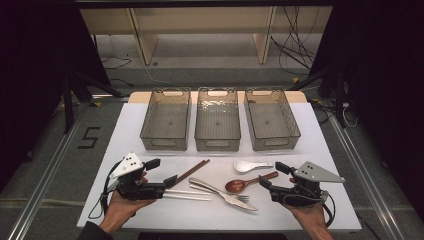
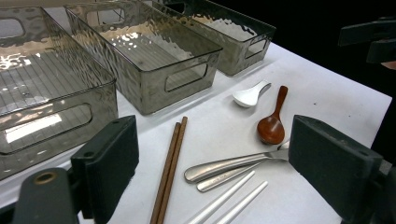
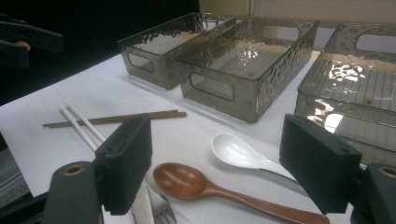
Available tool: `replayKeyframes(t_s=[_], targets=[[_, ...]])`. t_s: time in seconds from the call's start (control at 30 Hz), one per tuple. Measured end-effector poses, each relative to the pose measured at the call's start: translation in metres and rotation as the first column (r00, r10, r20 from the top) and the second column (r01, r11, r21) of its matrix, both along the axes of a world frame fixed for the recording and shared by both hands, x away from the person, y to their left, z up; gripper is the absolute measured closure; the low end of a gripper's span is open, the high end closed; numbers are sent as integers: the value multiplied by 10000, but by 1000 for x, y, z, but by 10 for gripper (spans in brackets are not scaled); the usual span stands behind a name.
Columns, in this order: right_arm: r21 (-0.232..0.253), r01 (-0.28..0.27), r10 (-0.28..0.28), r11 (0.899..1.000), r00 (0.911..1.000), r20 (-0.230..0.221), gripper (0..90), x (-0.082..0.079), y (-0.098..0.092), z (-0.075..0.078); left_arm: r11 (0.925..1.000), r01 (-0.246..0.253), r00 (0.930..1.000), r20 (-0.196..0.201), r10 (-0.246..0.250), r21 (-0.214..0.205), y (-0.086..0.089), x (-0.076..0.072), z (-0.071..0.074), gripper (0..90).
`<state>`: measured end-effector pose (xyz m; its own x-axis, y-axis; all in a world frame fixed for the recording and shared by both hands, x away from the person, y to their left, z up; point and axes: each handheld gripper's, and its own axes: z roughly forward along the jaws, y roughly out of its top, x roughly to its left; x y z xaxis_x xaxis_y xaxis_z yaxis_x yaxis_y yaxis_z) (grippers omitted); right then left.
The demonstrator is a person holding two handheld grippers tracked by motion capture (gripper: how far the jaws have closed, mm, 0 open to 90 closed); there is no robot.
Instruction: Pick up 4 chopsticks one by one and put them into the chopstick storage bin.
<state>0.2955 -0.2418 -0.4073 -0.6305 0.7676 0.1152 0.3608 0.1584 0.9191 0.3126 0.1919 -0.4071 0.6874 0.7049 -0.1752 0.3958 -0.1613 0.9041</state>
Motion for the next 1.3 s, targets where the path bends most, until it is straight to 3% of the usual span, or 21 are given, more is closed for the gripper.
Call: replayKeyframes(t_s=[0.23, 0.4, 0.57, 0.7, 0.87, 1.0, 1.1, 1.23, 1.3], targets=[[5, -56, 56, 10000, 10000, 11, 266, 0, 0, 1, 9999, 108, 9999, -49, -107, 113, 0, 0, 0, 156], [-31, -107, 107, 9999, 9999, -5, 269, 0, 1, 1, 9988, 434, 9979, -495, -422, 236, -1, 4, 2, 158], [-46, -177, 177, 9998, 9998, -105, 270, 1, 2, 0, 9897, 900, 9924, -933, -797, 1116, -5, 8, 6, 158], [-29, -175, 174, 9998, 9997, -161, 276, 1, 1, 1, 9773, 1161, 9884, -1178, -960, 1772, -8, 11, 8, 163], [-97, -214, 212, 9997, 9996, -160, 278, 1, 1, 0, 9558, 1417, 9859, -1234, -1129, 2575, -9, 15, 10, 175], [-120, -231, 228, 9997, 9995, -224, 278, 2, 2, 0, 9380, 1717, 9786, -1618, -1272, 3012, -11, 21, 8, 179], [-192, -280, 274, 9994, 9991, -310, 285, 2, 3, -1, 9066, 2040, 9730, -1783, -1463, 3693, -14, 26, 4, 221], [-269, -334, 325, 9991, 9989, -331, 285, 2, 3, -1, 8675, 2620, 9551, -2423, -1704, 4227, -18, 31, -3, 234], [-264, -354, 345, 9990, 9988, -352, 285, 2, 3, -1, 8482, 2682, 9529, -2555, -1637, 4568, -20, 33, -8, 252]])
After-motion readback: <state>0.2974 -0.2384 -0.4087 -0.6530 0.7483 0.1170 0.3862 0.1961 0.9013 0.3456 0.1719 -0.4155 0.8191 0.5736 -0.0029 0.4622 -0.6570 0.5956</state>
